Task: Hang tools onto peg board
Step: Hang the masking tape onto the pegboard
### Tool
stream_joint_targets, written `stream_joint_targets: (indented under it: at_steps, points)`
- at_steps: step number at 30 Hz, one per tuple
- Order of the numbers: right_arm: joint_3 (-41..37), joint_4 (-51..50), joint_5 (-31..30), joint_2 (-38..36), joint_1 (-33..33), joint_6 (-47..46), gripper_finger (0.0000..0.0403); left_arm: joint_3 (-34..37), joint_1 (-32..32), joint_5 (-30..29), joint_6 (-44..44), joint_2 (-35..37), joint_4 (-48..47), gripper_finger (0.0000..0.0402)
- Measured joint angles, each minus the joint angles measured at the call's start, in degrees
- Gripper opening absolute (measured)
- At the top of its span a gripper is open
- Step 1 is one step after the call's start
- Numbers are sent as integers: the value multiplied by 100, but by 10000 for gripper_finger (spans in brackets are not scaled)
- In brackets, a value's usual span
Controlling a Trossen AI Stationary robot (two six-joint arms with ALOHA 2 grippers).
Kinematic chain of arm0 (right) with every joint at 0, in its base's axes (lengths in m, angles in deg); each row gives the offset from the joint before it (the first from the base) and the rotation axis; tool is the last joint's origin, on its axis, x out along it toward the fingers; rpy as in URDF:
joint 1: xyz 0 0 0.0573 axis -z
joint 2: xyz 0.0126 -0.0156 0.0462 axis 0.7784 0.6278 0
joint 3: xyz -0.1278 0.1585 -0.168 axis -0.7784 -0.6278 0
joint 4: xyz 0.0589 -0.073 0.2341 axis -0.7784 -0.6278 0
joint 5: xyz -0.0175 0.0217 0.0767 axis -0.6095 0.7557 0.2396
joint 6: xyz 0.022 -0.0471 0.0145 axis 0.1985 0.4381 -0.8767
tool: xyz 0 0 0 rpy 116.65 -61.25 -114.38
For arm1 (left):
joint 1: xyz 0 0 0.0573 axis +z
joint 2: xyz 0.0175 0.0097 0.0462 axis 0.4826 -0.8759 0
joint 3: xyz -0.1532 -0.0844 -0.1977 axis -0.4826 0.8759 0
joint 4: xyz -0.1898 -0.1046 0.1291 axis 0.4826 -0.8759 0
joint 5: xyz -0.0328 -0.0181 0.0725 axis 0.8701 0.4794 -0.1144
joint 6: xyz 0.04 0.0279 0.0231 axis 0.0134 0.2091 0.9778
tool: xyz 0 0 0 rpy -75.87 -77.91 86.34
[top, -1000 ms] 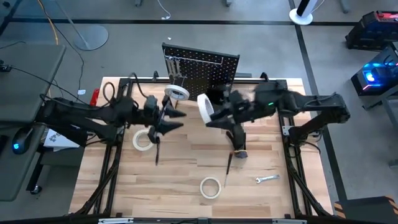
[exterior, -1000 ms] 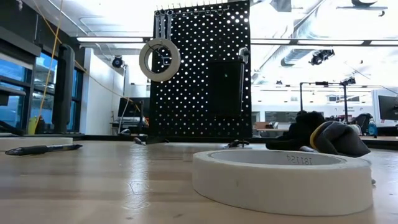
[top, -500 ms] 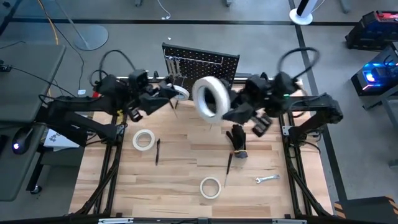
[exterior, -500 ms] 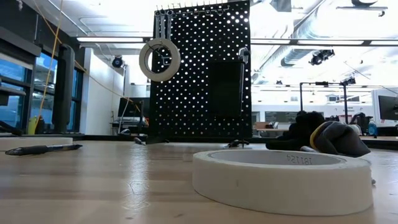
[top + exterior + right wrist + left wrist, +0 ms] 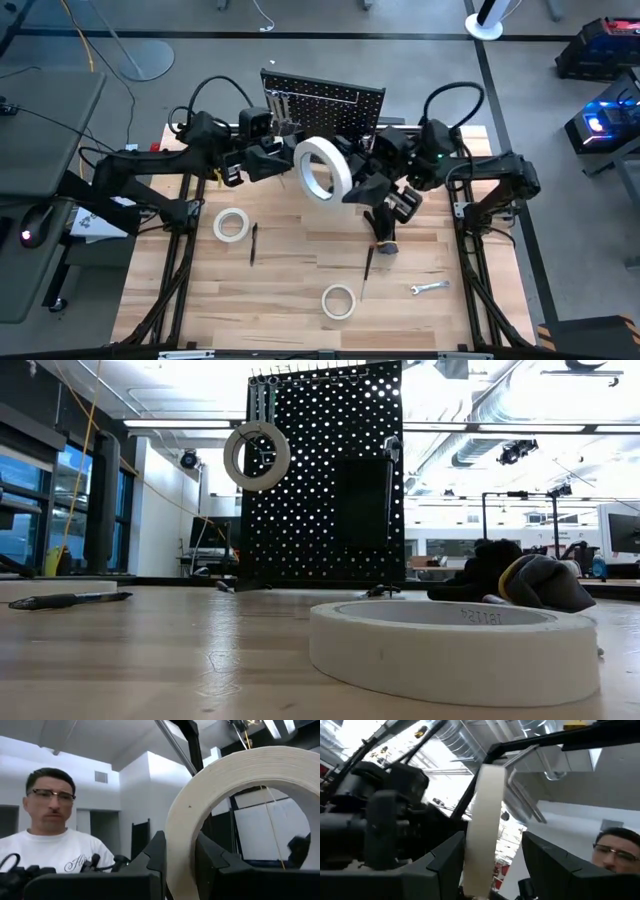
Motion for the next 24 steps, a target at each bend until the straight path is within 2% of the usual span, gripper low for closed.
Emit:
stream_joint_targets:
  at_steps: [5, 7, 9, 10, 16, 19, 22, 24]
  points:
    - [4, -144, 12, 0, 93, 4, 45, 2, -1, 383, 296, -26, -12, 178]
    - [4, -142, 13, 0, 106, -46, 45, 2, 0, 393, 476, -18, -20, 144]
    - [4, -144, 11, 0, 106, -90, 50, 4, 53, 464, 592, -19, -91, 88]
    - [4, -148, 11, 0, 106, -96, 64, 6, 104, 595, 619, -18, -111, 61]
    - [4, -231, -390, -107, 116, -414, 178, 6, 608, 1142, 492, 141, -430, 59]
    - [-8, -682, -525, -265, 153, -376, 212, 1, 1104, 1484, 611, 482, -1170, 59]
    - [-16, -1748, -651, -536, 192, -71, 222, -7, 1460, 1655, 1128, 855, -2463, 59]
    - [-25, -2605, -940, -723, 211, 189, 224, 0, 1604, 1629, 1653, 1106, -3424, 59]
